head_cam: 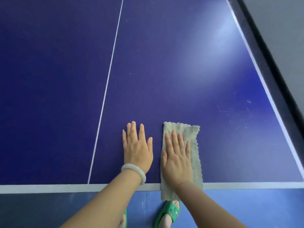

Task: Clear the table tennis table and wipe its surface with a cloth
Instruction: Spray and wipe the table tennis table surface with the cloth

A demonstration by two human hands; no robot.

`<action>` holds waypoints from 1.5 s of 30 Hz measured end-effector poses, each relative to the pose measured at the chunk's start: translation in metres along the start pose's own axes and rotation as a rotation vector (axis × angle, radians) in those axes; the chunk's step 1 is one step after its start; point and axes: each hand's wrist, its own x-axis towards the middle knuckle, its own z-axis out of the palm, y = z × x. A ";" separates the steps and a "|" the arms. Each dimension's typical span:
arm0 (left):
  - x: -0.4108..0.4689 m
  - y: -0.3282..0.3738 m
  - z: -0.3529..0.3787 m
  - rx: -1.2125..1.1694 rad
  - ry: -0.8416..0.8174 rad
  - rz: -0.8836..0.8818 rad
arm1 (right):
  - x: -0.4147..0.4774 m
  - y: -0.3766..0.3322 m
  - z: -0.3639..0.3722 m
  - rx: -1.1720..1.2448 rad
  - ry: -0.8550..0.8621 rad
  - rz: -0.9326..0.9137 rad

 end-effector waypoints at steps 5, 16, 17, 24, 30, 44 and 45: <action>0.001 0.032 0.024 0.138 0.062 -0.201 | -0.007 0.064 -0.013 0.026 -0.062 -0.346; 0.002 0.035 0.031 0.279 0.102 -0.228 | 0.013 0.118 -0.012 0.042 0.079 0.140; 0.003 0.035 0.033 0.271 0.118 -0.226 | 0.018 0.103 -0.011 0.041 0.051 0.011; 0.004 0.033 0.039 0.282 0.167 -0.233 | 0.126 0.135 -0.027 0.060 -0.032 -0.341; 0.004 0.034 0.039 0.301 0.169 -0.250 | 0.099 0.152 -0.023 0.087 0.069 0.182; 0.004 0.036 0.036 0.316 0.139 -0.263 | 0.184 0.172 -0.034 0.113 0.017 0.165; 0.004 0.037 0.036 0.311 0.140 -0.265 | 0.176 0.170 -0.031 0.114 0.033 0.227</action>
